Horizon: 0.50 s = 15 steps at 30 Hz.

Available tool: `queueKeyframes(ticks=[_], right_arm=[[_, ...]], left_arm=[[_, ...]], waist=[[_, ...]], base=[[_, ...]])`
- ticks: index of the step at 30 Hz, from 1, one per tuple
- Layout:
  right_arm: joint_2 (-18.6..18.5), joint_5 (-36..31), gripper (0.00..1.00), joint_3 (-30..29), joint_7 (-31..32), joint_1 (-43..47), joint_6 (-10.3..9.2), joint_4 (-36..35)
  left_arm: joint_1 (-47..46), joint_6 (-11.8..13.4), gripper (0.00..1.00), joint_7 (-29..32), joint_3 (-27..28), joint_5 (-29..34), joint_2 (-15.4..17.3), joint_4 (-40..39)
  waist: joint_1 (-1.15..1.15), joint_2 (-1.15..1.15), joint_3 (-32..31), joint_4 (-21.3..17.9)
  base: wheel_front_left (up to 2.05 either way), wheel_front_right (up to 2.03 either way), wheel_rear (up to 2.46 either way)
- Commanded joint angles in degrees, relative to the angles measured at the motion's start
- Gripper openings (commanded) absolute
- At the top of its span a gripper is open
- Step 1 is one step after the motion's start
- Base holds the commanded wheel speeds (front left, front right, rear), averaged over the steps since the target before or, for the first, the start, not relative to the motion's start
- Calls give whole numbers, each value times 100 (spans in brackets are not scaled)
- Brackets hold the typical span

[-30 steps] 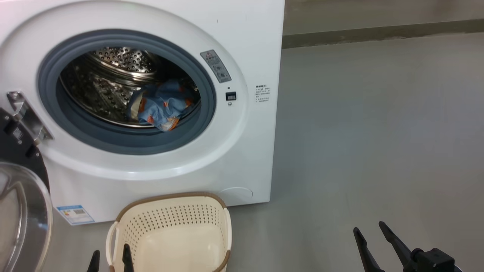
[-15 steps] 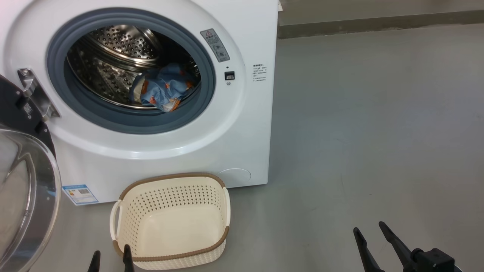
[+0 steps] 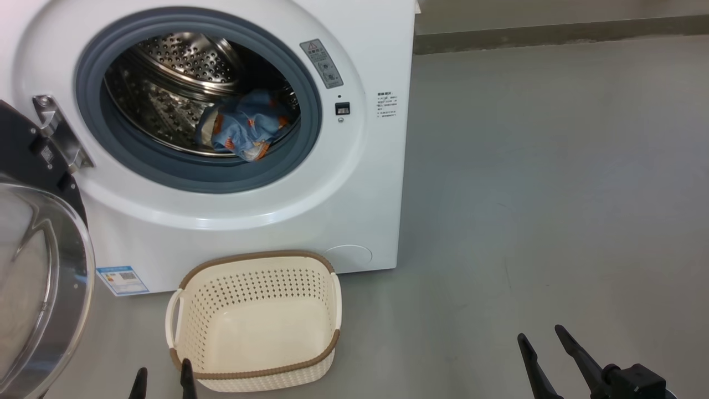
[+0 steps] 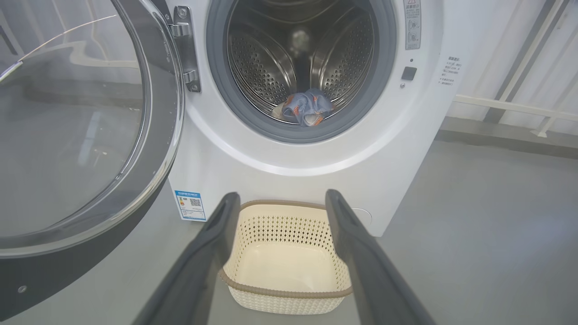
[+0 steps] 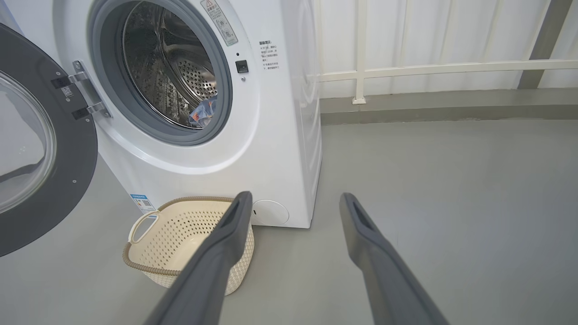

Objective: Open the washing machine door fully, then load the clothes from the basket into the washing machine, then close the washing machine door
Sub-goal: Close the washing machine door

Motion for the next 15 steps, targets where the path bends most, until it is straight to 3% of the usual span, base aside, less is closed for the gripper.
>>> queueKeyframes(ticks=[1, 15], right_arm=[[-53, -93, 100, 128, -28, -148, 9, -135], [-59, -95, 100, 146, -28, -170, 9, -148]], left_arm=[[-176, -9, 100, -37, 169, 81, 48, -117], [-133, 73, 100, -37, 179, 236, 48, -223]], waist=[[0, 0, 0, 23], [0, 0, -2, 729]], base=[[0, 0, 0], [0, 0, 0]])
